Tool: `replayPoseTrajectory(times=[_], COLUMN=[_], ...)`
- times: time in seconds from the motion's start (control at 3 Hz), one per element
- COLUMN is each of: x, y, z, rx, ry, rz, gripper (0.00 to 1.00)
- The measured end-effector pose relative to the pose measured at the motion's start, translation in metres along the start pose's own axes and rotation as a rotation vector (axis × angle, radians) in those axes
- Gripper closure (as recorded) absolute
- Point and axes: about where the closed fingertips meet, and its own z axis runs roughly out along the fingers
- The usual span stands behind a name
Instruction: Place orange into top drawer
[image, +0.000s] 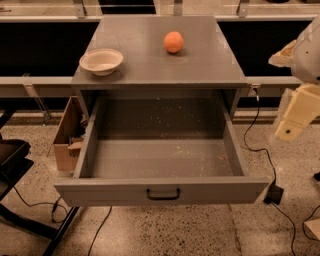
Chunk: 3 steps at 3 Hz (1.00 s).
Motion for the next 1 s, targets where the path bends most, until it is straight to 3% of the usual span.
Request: replayPoseTrajectory(times=[0.33,0.67,1.0], x=[-0.011,-0.028,-0.068], y=[-0.046,-0.109,-0.189], z=[0.013,0.026,0.045], rx=[0.073,0.153,0.210], ry=[-0.118,-0.276,-0.490], rz=[0.013,0.049,0.102], gripper=[0.00,0.00,0.00])
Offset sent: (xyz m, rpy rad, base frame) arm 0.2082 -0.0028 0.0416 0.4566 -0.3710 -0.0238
